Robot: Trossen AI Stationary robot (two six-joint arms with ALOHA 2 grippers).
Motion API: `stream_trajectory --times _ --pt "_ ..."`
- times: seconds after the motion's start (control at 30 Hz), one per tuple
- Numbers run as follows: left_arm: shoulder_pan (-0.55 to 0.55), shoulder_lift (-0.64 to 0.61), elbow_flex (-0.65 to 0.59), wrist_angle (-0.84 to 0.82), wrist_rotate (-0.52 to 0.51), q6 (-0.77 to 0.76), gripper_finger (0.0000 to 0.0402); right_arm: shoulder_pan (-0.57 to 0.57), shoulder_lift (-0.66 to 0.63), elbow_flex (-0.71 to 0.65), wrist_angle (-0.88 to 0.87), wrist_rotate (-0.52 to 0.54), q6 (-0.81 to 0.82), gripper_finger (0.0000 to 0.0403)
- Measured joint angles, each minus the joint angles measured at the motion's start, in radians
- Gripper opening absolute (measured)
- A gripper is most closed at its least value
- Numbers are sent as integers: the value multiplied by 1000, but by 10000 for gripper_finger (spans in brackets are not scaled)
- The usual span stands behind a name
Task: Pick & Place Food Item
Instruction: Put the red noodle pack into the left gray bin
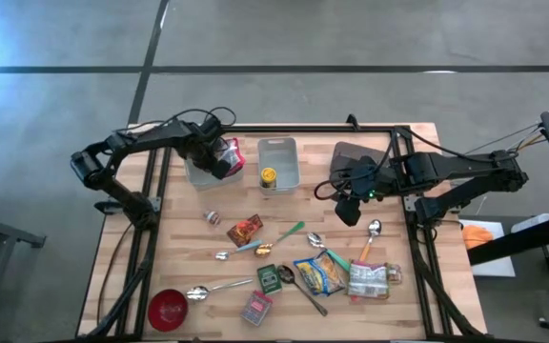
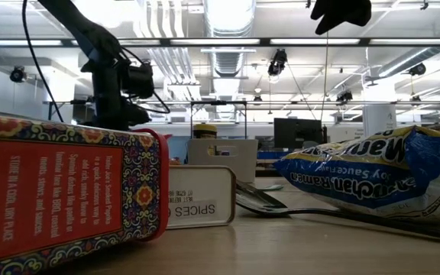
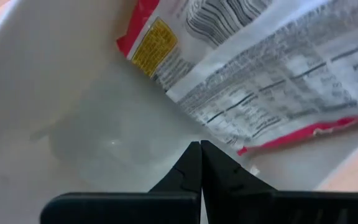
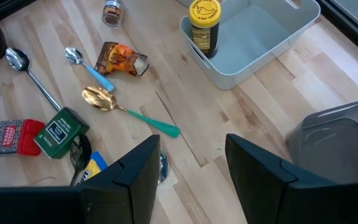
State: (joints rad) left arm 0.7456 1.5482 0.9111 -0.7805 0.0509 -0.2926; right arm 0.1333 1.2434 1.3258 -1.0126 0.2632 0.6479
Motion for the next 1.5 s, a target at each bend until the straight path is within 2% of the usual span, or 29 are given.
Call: stream_trajectory --times 0.13,0.9,1.27,1.4,1.5 --pt "-6 0 -19 64 1 -36 0 0 0 0 0 -4 4 178" --pt "-48 50 -45 168 -4 -73 0 12 0 0 -2 -12 28 178" --pt "-54 48 -46 239 63 -18 0 46 0 0 -2 -10 60 178" --pt "-60 53 -51 273 146 -10 0 46 0 0 -2 -10 60 178" --pt "-58 52 -49 263 143 -20 0 46 0 0 -1 -9 60 178"
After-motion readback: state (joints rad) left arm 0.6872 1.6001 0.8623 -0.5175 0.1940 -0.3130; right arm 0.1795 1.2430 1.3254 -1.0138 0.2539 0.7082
